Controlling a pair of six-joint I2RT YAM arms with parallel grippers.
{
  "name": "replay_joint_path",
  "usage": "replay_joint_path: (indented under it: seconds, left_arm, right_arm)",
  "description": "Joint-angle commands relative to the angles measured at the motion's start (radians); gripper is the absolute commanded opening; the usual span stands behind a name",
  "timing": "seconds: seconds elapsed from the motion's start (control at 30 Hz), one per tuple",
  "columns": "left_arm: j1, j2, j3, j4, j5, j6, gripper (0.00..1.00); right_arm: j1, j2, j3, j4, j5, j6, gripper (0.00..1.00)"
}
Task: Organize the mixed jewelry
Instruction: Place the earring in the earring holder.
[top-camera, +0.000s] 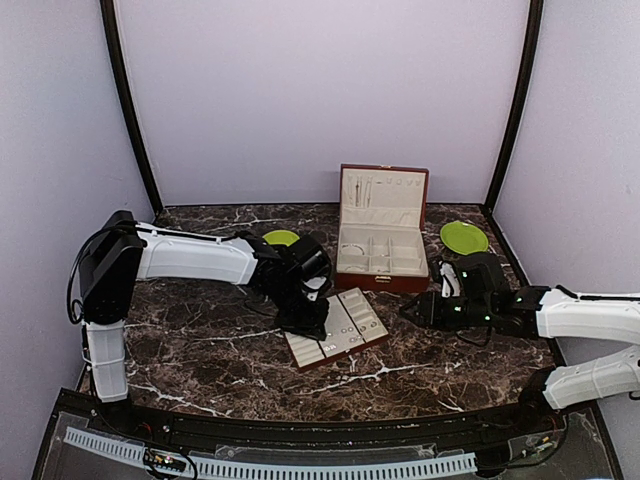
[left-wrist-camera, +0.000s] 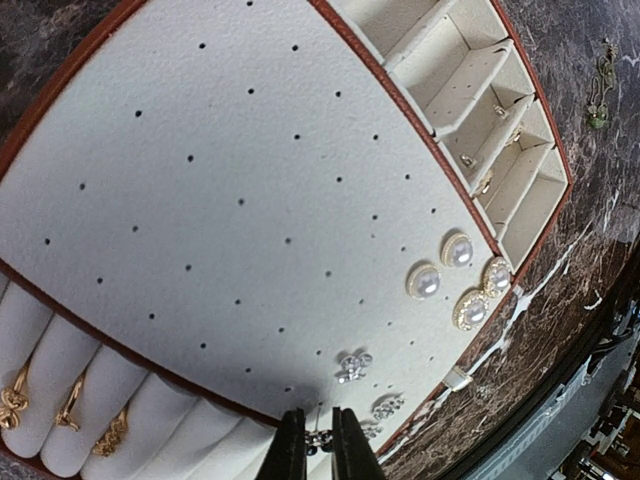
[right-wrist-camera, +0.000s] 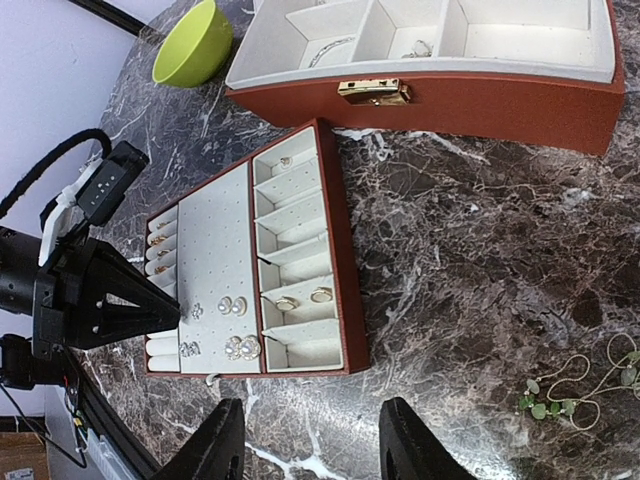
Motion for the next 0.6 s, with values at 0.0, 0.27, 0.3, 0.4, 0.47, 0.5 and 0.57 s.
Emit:
replay_joint_path:
  seconds: [0.0, 0.27, 0.3, 0.4, 0.47, 0.5, 0.57]
  left_arm:
    - [0.002, 0.012, 0.020, -0.006, 0.009, 0.001, 0.01]
    - [0.003, 0.016, 0.021, -0.001, 0.006, -0.002, 0.00]
    - [0.002, 0.016, 0.022, 0.001, 0.008, -0.002, 0.00]
    - [0.003, 0.022, 0.024, -0.002, 0.012, -0.002, 0.00]
    - [0.003, 0.026, 0.028, -0.012, 0.005, 0.000, 0.00]
    - [0.003, 0.028, 0.031, -0.020, -0.002, 0.001, 0.00]
    - [0.001, 0.032, 0.040, -0.038, -0.017, 0.007, 0.00]
  right_arm:
    - [-0.007, -0.001, -0.015, 0.041, -0.002, -0.008, 0.47]
    - [-0.011, -0.005, -0.022, 0.041, -0.005, -0.010, 0.47]
    - [-0.012, -0.006, -0.022, 0.041, -0.006, -0.009, 0.47]
    - [-0.013, -0.006, -0.022, 0.041, -0.006, -0.010, 0.47]
    - [-0.013, -0.007, -0.024, 0.040, -0.006, -0.011, 0.47]
    - [-0.014, -0.008, -0.025, 0.041, -0.007, -0.012, 0.47]
    - [-0.015, -0.009, -0.026, 0.064, -0.006, -0.011, 0.47]
